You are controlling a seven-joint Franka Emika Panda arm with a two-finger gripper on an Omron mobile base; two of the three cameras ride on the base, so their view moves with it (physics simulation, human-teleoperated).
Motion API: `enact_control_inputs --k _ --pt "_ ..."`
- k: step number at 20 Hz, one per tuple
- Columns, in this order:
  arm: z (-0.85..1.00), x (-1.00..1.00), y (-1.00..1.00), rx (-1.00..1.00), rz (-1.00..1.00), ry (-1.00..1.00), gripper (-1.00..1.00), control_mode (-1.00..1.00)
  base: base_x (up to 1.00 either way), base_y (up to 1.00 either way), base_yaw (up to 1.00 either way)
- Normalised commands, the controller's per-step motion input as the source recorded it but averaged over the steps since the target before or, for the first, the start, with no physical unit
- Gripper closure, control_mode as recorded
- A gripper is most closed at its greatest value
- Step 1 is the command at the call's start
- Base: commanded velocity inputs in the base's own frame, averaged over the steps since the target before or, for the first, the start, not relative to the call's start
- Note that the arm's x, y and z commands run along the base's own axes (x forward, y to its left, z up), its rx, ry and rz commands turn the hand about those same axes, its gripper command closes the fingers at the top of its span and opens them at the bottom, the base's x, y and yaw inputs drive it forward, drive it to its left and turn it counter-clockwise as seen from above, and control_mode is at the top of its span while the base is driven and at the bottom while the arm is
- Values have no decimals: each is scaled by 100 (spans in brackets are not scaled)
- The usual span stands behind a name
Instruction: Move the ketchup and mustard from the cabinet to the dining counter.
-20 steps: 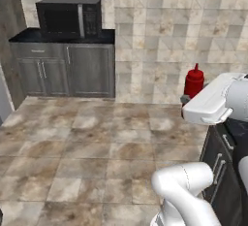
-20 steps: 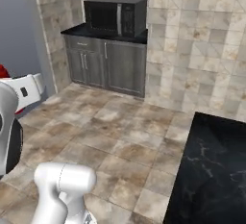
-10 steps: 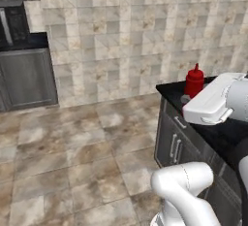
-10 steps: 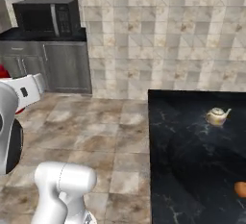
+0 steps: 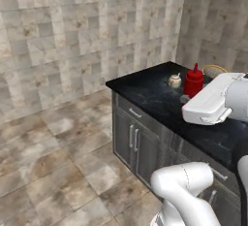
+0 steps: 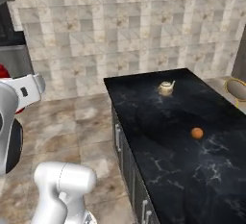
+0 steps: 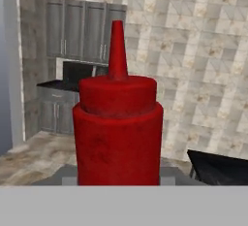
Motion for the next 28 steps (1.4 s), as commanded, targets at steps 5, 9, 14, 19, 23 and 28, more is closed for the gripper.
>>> enact_control_inputs --k 5,9,14,19,23,28 --pt "0 0 0 0 0 0 100 100 -78 0 -51" --pt "0 0 0 0 0 0 100 100 -85 -12 -45" --pt "0 0 0 0 0 0 100 100 -86 -24 -40" --pt "0 0 0 0 0 0 100 100 -63 -31 -35" --pt "0 0 0 0 0 0 100 100 -12 -39 -28" --pt "0 0 0 0 0 0 100 100 2 -42 -15"
